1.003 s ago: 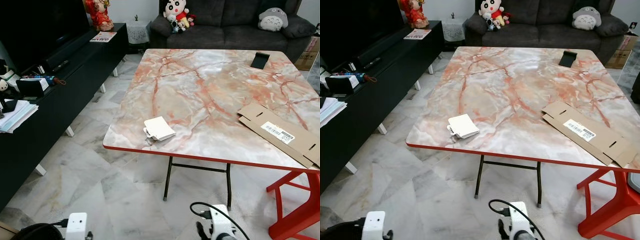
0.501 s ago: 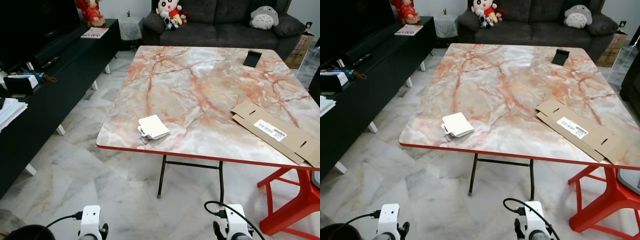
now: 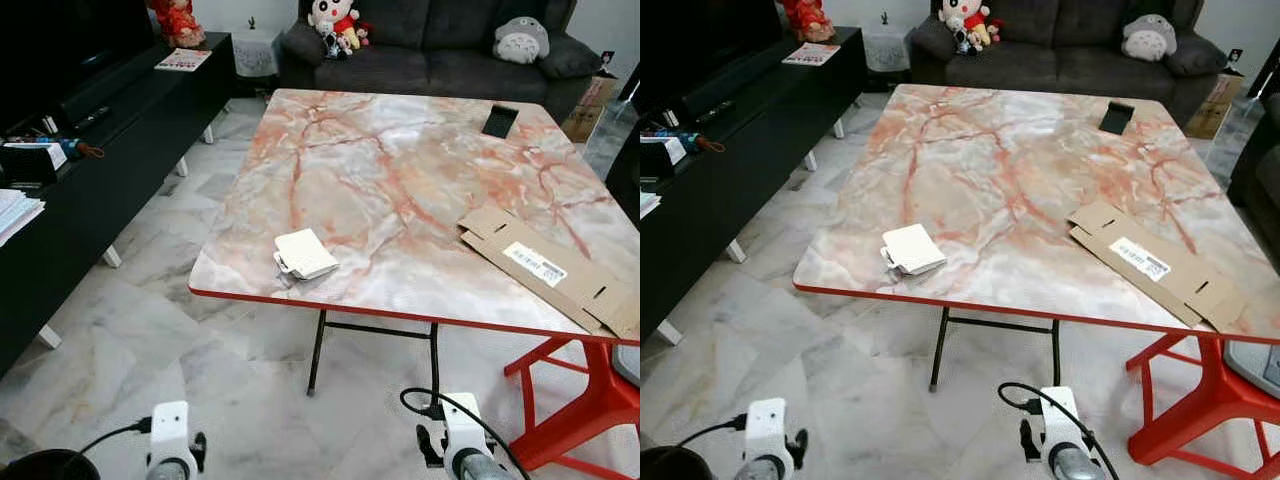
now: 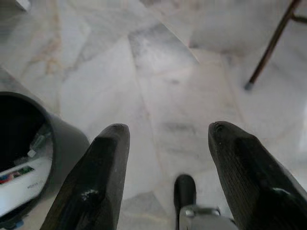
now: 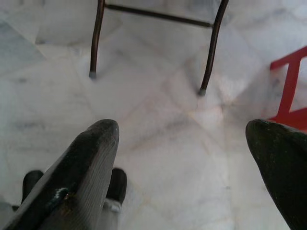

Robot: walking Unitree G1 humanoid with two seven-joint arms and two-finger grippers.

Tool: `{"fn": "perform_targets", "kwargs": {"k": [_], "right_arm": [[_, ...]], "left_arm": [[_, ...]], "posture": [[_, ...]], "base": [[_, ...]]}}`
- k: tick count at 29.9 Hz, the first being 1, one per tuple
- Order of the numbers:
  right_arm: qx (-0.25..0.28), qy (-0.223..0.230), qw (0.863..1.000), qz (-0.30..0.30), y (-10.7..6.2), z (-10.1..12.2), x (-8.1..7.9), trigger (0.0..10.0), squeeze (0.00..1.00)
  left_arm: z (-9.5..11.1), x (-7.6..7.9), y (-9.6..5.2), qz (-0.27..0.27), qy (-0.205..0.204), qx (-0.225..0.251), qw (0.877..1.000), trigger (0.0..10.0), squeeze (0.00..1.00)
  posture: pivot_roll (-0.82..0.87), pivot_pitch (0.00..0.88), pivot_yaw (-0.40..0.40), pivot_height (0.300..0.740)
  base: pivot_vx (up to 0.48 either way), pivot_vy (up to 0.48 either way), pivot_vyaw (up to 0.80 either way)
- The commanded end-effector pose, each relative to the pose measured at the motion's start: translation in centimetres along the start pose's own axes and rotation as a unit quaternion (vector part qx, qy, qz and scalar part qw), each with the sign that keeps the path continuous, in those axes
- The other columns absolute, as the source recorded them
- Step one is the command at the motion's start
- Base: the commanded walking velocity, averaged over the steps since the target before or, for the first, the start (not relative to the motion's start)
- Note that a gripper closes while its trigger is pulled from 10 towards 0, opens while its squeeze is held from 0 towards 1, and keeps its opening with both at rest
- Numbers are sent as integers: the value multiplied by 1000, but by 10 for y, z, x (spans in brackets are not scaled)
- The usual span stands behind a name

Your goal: Picking trash to rubbish bin

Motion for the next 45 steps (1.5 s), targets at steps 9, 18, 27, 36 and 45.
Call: {"fn": "perform_targets", "kwargs": {"k": [9, 18, 27, 36, 45], "right_arm": [[96, 29, 995, -15, -9, 11, 23, 10000, 0], [251, 18, 968, -16, -19, 63, 21, 10000, 0], [391, 6, 920, -17, -41, 133, 18, 10000, 0], [479, 3, 878, 20, -65, 203, -8, 10000, 0], [498, 25, 859, 113, -73, 245, -65, 10000, 0]], "left_arm": [[-2, -17, -22, 46, 5, 110, 993, 10000, 0], [55, -30, -63, 78, 59, 292, 951, 10000, 0], [125, -38, -100, 124, 83, 407, 901, 10000, 0], [227, -3, -138, 66, 98, 534, 837, 10000, 0], [274, 46, -110, -63, 15, 500, 863, 10000, 0]], "posture": [[48, 0, -58, 740], [73, 1, -40, 740], [79, 0, -40, 740], [74, 0, -43, 740], [46, 0, -53, 740]], "base": [[0, 0, 0], [0, 0, 0], [0, 0, 0], [0, 0, 0], [0, 0, 0]]}}
Point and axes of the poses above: a point about 5 cm out from each wrist's last joint towards the gripper, its own y axis pointing out of the wrist towards the gripper, its own z axis along the axis of the wrist's last joint, x = y × z, the point moved 2 cm from there along y, pointing out of the wrist towards the gripper, and after that the axes turned 6 degrees about y, right-handed, at the moved point
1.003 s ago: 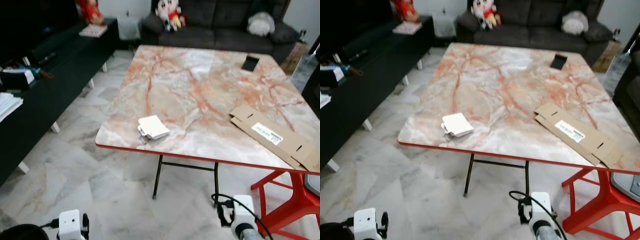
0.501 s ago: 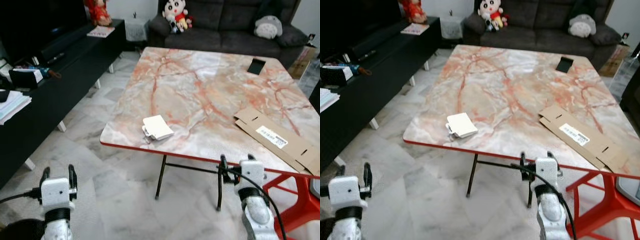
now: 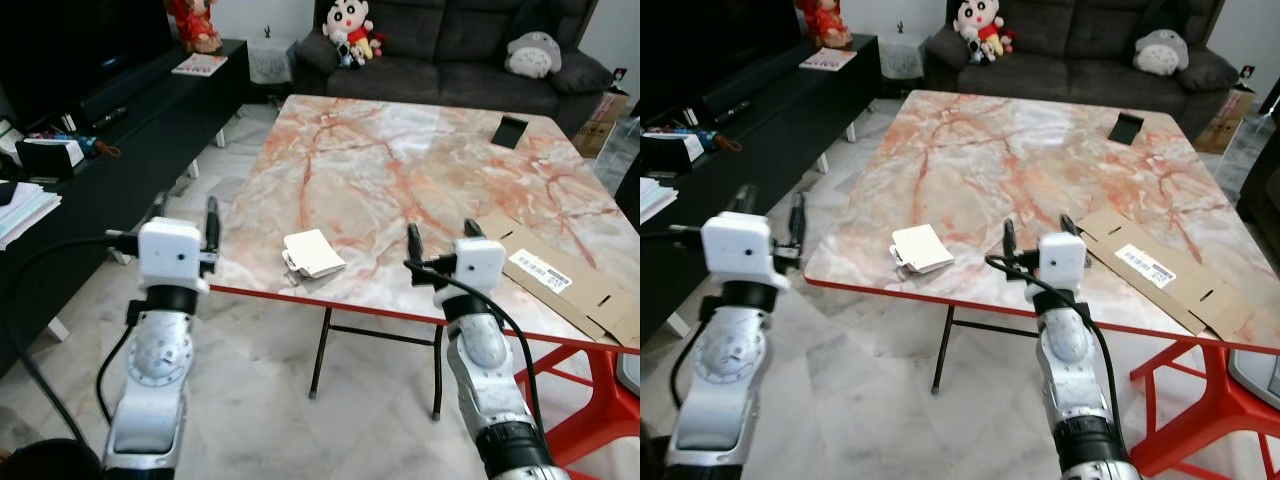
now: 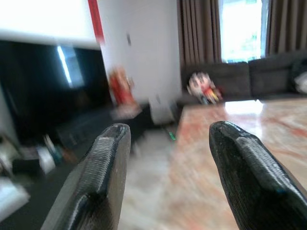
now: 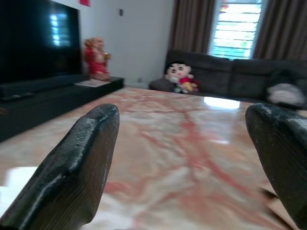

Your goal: Picking trash to rubbish bin

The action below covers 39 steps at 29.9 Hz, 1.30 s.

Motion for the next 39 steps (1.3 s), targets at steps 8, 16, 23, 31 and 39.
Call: {"fn": "perform_targets", "kwargs": {"k": [8, 16, 23, 31, 39], "right_arm": [[-48, 51, 996, 52, 26, -10, -43, 10000, 0], [-74, 60, 994, 60, 33, -16, -54, 10000, 0], [-84, 66, 992, 61, 26, -26, -55, 10000, 0], [-81, 76, 992, 60, 24, -28, -53, 10000, 0], [-66, 78, 993, 62, 25, -25, -55, 10000, 0]], "left_arm": [[-19, 50, 38, -79, -71, -67, 992, 10000, 0], [-57, 55, 32, -71, -91, -125, 985, 10000, 0], [-61, 49, 28, -56, -98, -124, 986, 10000, 0], [-62, 51, 27, -64, -89, -110, 988, 10000, 0], [-60, 49, 30, -60, -89, -101, 989, 10000, 0]], "posture": [[47, 0, -42, 740], [42, 0, -34, 740], [49, 0, -20, 740], [35, 0, 1, 740], [35, 0, 7, 740]], "base": [[0, 0, 0], [0, 0, 0], [0, 0, 0], [270, 0, -300], [277, 0, 0]]}}
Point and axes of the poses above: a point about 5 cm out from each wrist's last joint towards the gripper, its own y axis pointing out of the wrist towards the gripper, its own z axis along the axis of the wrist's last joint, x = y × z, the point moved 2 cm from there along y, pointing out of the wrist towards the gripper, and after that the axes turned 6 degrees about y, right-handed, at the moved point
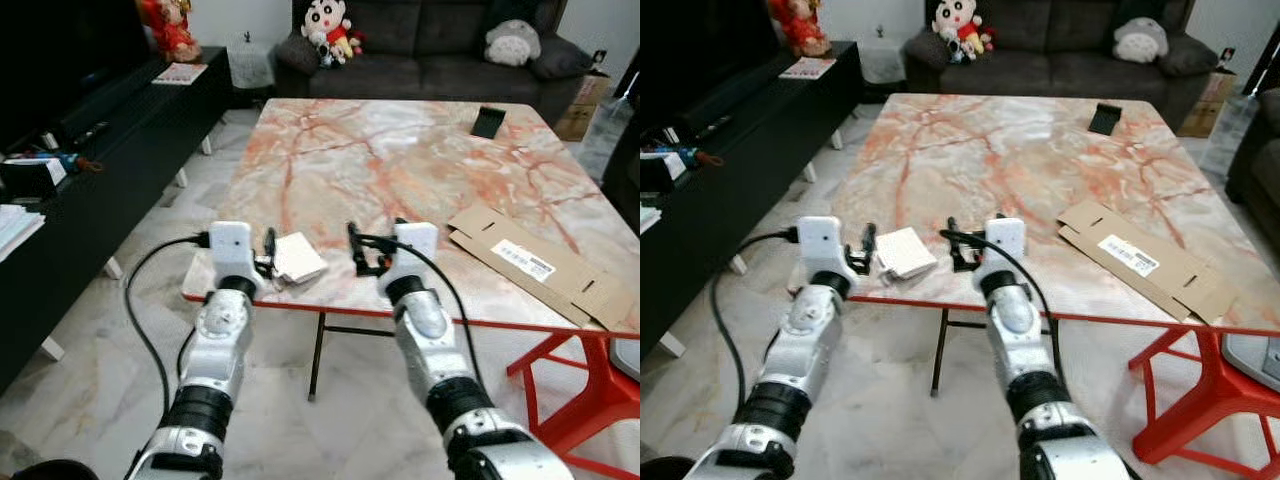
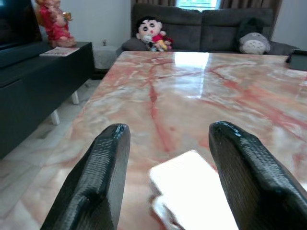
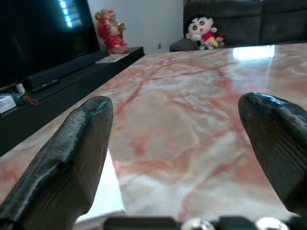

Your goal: Picking trash to rubbish bin

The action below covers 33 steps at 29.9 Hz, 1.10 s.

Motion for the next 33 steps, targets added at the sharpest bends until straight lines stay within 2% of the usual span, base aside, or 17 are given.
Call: {"fn": "perform_targets", "kwargs": {"k": [1, 10, 14, 33], "right_arm": [[4, 5, 1000, 16, 2, 1, -12, 10000, 0], [7, -11, 999, 32, 2, 1, -18, 10000, 0], [11, 12, 1000, 27, 3, 2, -17, 10000, 0], [7, 9, 999, 31, 1, -1, -17, 10000, 0]], "left_arm": [[2, -8, 2, 9, 5, 6, 1000, 10000, 0], [3, -8, 1, 11, 9, 10, 1000, 10000, 0], [3, -8, 1, 11, 10, 10, 1000, 10000, 0], [1, -8, -1, 6, 11, 4, 1000, 10000, 0]], "posture": [[36, 0, 8, 740], [40, 0, 8, 740], [40, 0, 8, 740], [43, 0, 4, 740]], "base": [[281, 0, 0], [279, 0, 0], [289, 0, 0], [289, 0, 0]]}}
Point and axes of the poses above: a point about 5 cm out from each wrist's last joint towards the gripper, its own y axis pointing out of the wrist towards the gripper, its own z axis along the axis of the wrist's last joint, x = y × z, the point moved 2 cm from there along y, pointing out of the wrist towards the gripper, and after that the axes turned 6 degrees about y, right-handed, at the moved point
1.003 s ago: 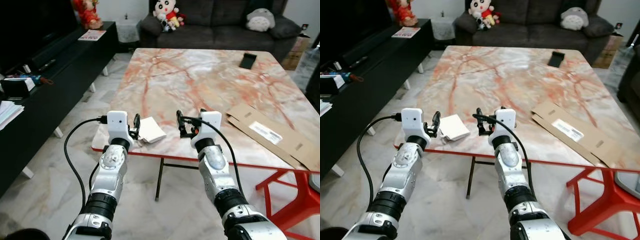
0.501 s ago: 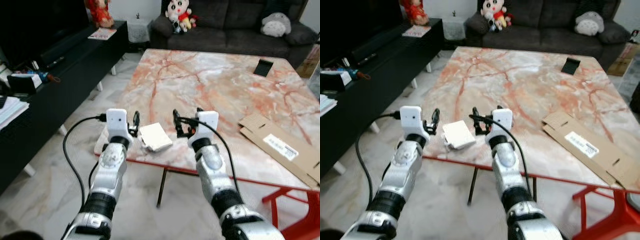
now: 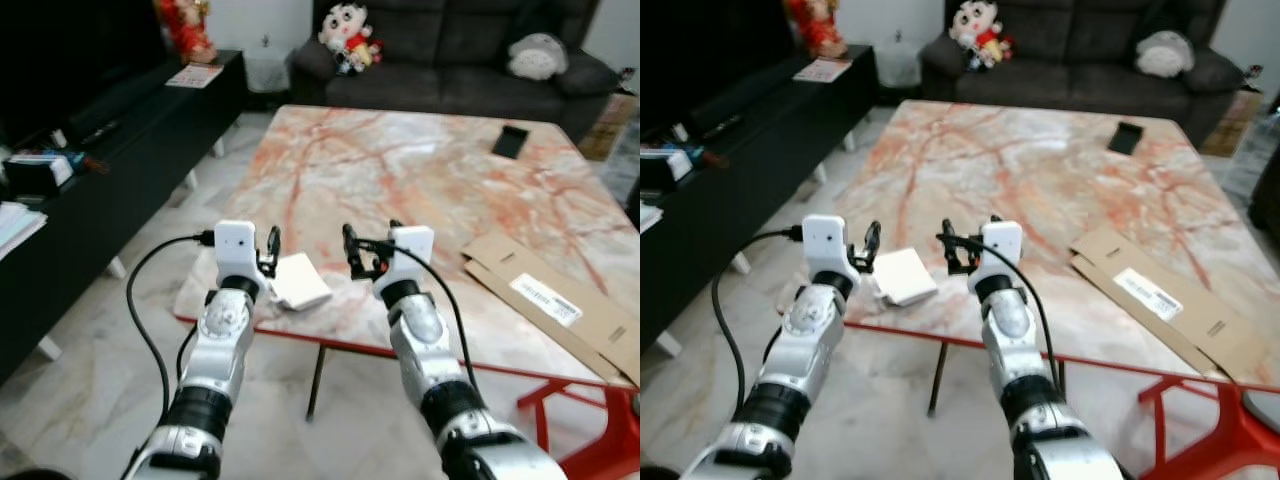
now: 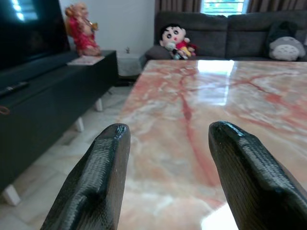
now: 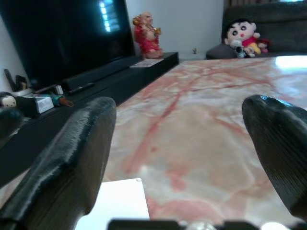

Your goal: Picking trash to rubbish bin

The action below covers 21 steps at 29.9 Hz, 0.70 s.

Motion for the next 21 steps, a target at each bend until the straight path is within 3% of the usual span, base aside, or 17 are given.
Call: {"fn": "perform_targets", "kwargs": {"k": [1, 21], "right_arm": [[7, -5, 1000, -13, 0, 5, 11, 10000, 0], [3, -4, 1000, -10, 1, 5, 9, 10000, 0]], "left_arm": [[2, 11, 1, -14, -8, 0, 1000, 10000, 0], [2, 8, 1, -4, -7, -3, 1000, 10000, 0]], "posture": [[43, 0, 4, 740], [48, 0, -4, 740]], "base": [[292, 0, 0], [302, 0, 0]]}}
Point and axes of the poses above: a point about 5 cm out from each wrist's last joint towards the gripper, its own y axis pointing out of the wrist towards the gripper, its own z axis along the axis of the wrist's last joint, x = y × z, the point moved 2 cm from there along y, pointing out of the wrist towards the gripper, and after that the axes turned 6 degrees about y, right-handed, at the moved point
